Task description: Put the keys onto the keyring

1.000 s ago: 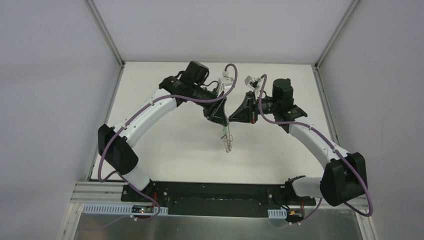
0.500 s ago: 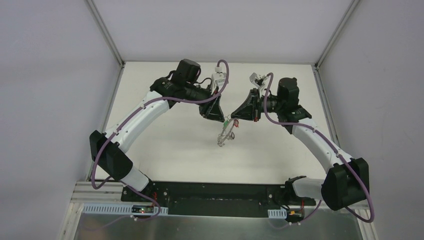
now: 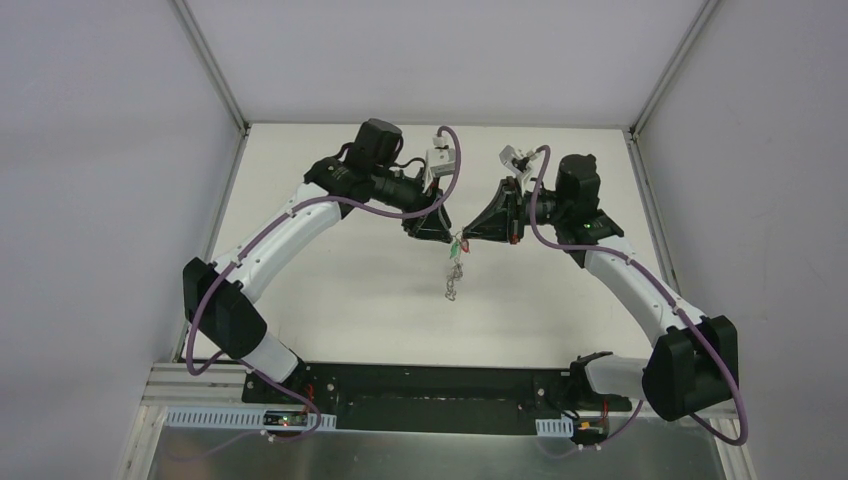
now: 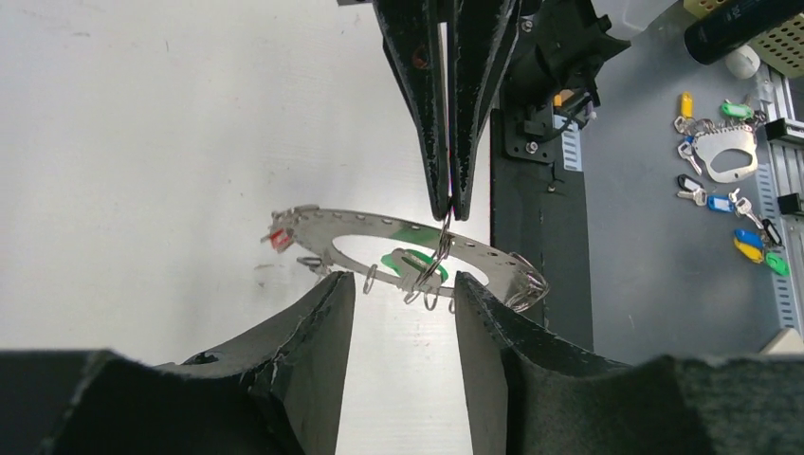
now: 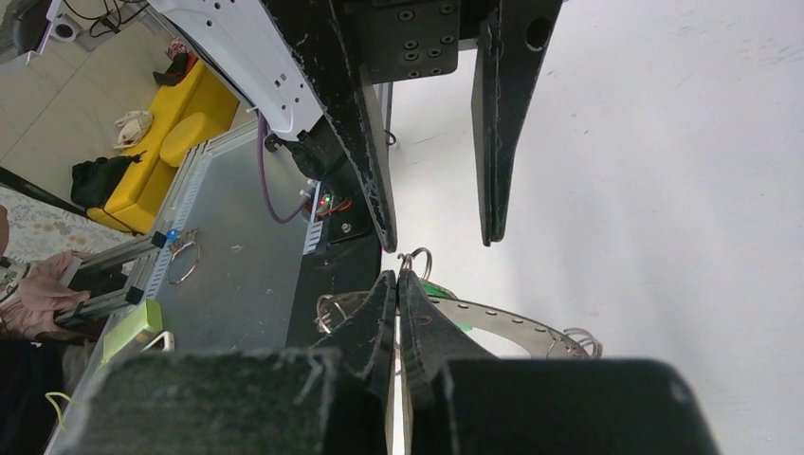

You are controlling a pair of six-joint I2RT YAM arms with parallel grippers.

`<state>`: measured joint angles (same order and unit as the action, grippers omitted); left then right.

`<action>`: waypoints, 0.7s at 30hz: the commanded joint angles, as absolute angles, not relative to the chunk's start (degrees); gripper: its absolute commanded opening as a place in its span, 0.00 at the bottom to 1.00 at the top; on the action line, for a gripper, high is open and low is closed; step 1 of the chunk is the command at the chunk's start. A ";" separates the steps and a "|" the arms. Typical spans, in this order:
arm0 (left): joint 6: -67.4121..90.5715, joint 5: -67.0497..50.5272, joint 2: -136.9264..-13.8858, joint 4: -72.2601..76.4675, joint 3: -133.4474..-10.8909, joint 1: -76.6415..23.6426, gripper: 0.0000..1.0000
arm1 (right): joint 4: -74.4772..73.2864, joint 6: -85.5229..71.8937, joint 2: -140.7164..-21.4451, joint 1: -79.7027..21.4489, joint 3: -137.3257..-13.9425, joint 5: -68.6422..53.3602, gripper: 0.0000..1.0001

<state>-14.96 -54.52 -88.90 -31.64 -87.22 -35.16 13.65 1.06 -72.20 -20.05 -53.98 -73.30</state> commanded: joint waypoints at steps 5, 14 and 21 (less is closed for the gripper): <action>-13.57 -62.61 -89.12 -21.79 -83.40 -35.38 0.44 | 19.38 -1.62 -72.30 -19.72 -54.21 -76.38 0.00; -9.36 -64.07 -89.38 -16.87 -80.86 -35.68 0.30 | 20.56 -2.38 -72.64 -19.66 -53.79 -76.04 0.00; -7.75 -64.16 -89.26 -15.90 -80.71 -35.79 0.25 | 20.50 -2.22 -72.87 -19.60 -53.63 -75.85 0.00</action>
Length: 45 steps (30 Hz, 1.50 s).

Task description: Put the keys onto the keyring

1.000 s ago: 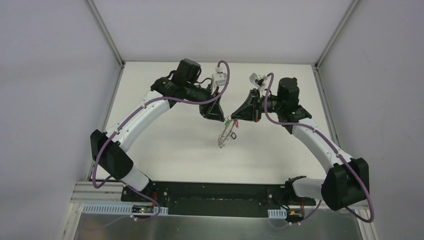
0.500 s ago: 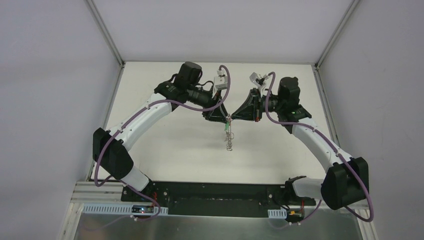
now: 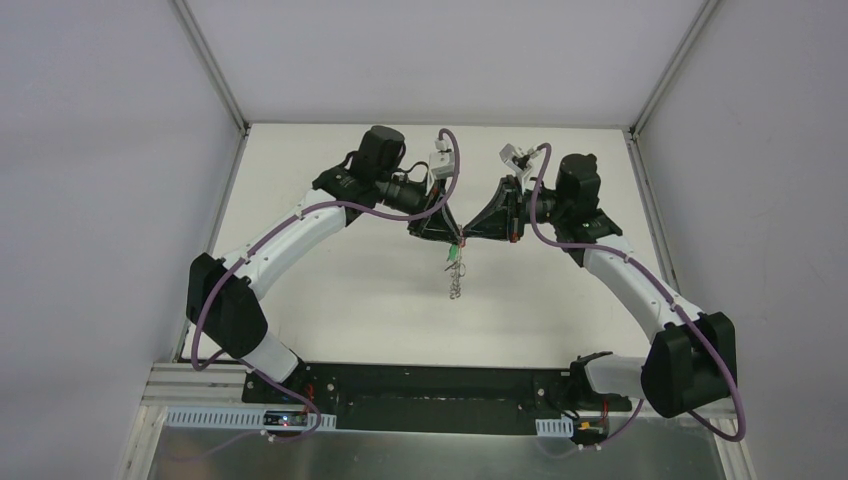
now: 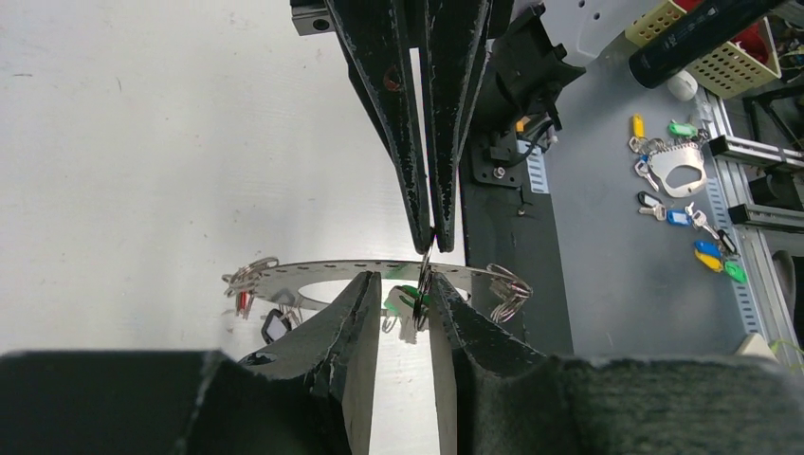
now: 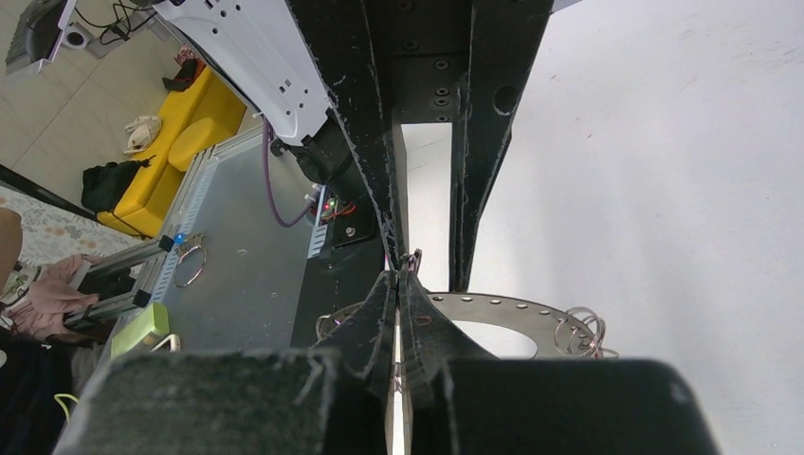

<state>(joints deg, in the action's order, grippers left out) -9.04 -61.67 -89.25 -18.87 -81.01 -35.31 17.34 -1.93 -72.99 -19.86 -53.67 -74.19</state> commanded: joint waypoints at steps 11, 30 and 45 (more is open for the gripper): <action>-5.55 -65.07 -89.21 -14.01 -80.46 -35.86 0.03 | 20.48 -1.94 -73.06 -19.46 -53.27 -75.35 0.00; -23.45 -49.04 -93.43 -55.45 -100.80 -36.41 0.00 | 12.00 9.77 -72.60 -19.03 -53.04 -73.25 0.10; -19.05 -47.32 -95.80 -61.97 -106.90 -38.97 0.00 | 16.20 5.11 -72.04 -20.73 -52.46 -74.23 0.40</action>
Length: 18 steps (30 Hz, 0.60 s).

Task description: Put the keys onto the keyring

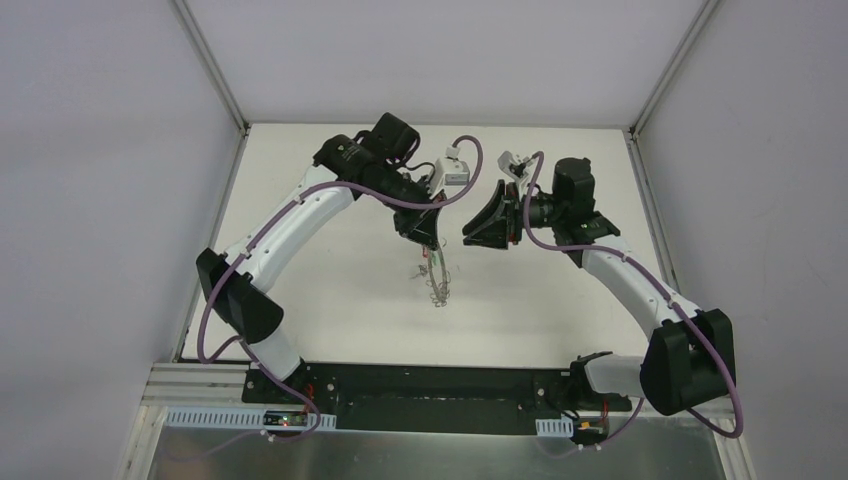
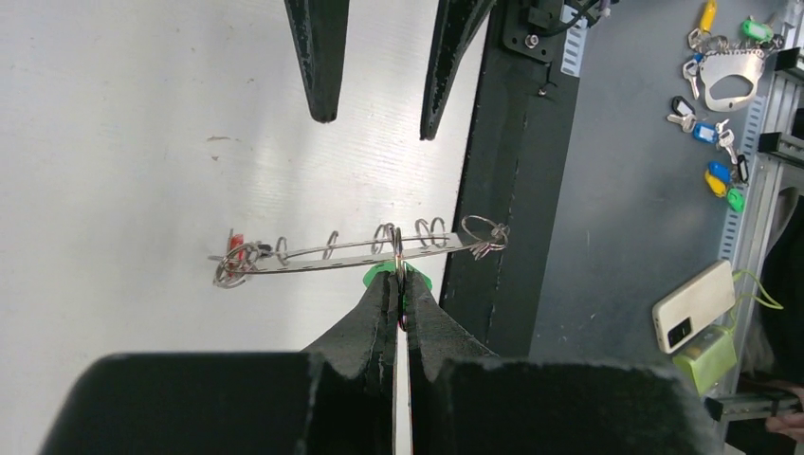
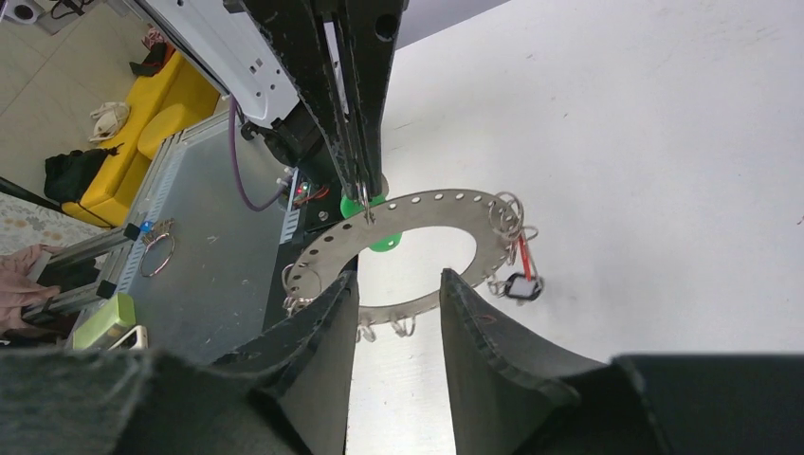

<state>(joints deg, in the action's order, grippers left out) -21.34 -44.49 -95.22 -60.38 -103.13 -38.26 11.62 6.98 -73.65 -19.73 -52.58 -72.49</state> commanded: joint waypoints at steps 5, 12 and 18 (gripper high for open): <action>-16.97 -48.38 -96.91 -61.48 -107.35 -39.58 0.00 | 18.89 2.74 -72.54 -22.35 -51.99 -74.47 0.42; -14.60 -49.85 -97.71 -59.92 -106.56 -40.08 0.00 | 19.64 2.24 -73.50 -23.92 -51.77 -73.62 0.40; -13.83 -50.65 -98.25 -59.12 -106.26 -40.22 0.00 | 20.75 1.08 -73.75 -24.30 -51.52 -73.78 0.36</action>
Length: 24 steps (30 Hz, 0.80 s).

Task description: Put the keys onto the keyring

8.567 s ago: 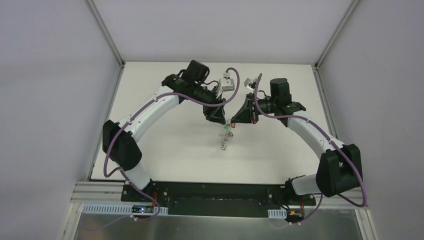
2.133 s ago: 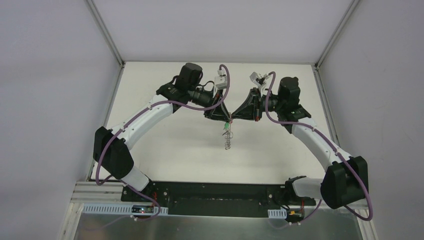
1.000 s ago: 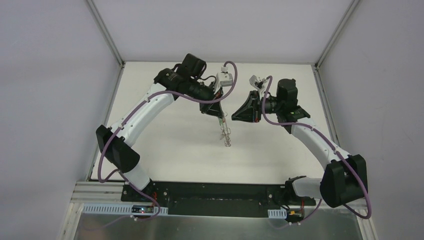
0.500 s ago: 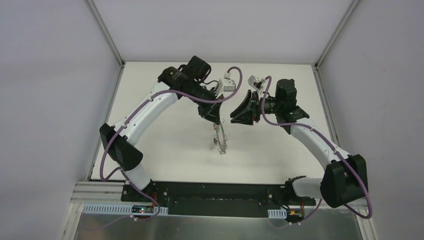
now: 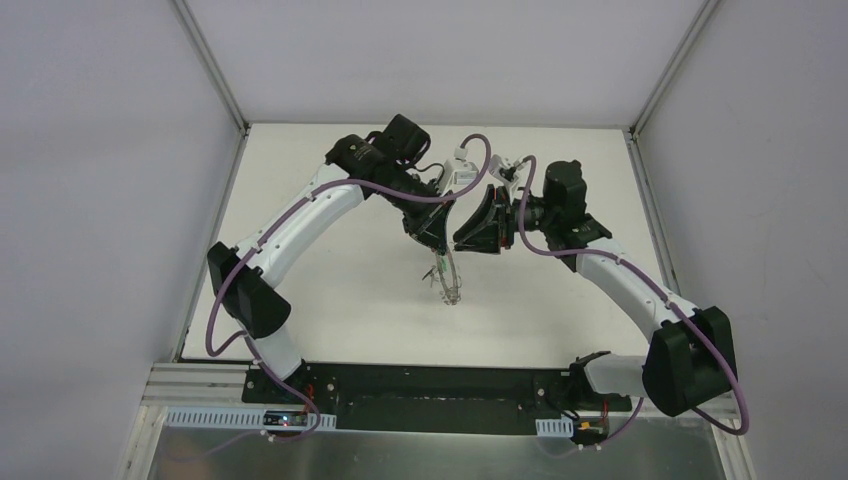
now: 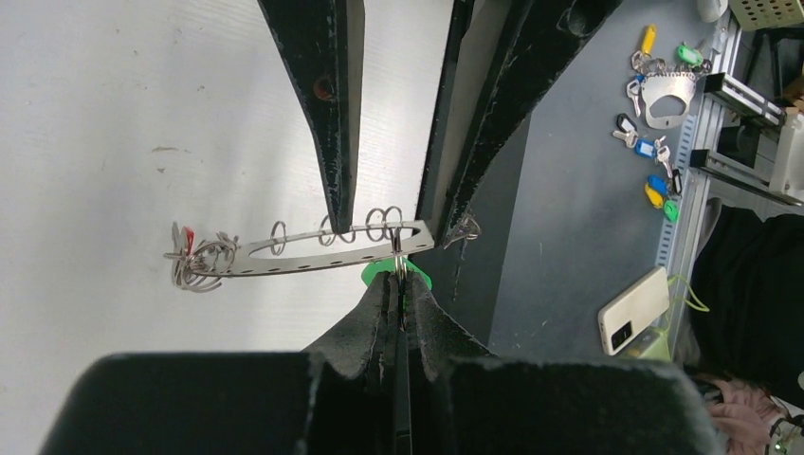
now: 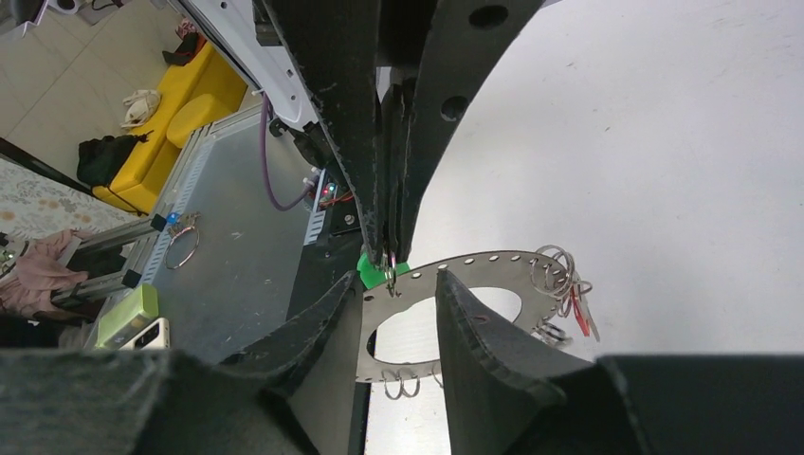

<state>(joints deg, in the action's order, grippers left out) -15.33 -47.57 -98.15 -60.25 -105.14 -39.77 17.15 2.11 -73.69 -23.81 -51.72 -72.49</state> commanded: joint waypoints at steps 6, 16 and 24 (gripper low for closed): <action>-13.65 -51.11 -98.65 -58.71 -106.17 -40.25 0.00 | 21.22 0.62 -74.43 -24.83 -51.50 -73.74 0.28; -13.92 -51.09 -98.77 -58.62 -105.54 -40.25 0.00 | 21.44 0.18 -75.01 -25.13 -51.79 -73.74 0.24; -14.15 -51.22 -98.70 -58.54 -104.76 -40.25 0.00 | 21.45 0.18 -74.71 -25.04 -51.95 -73.78 0.20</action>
<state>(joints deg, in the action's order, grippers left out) -14.28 -48.97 -99.15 -58.98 -104.95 -39.79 18.31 0.40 -74.96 -24.80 -51.68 -72.49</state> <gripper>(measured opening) 0.020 0.218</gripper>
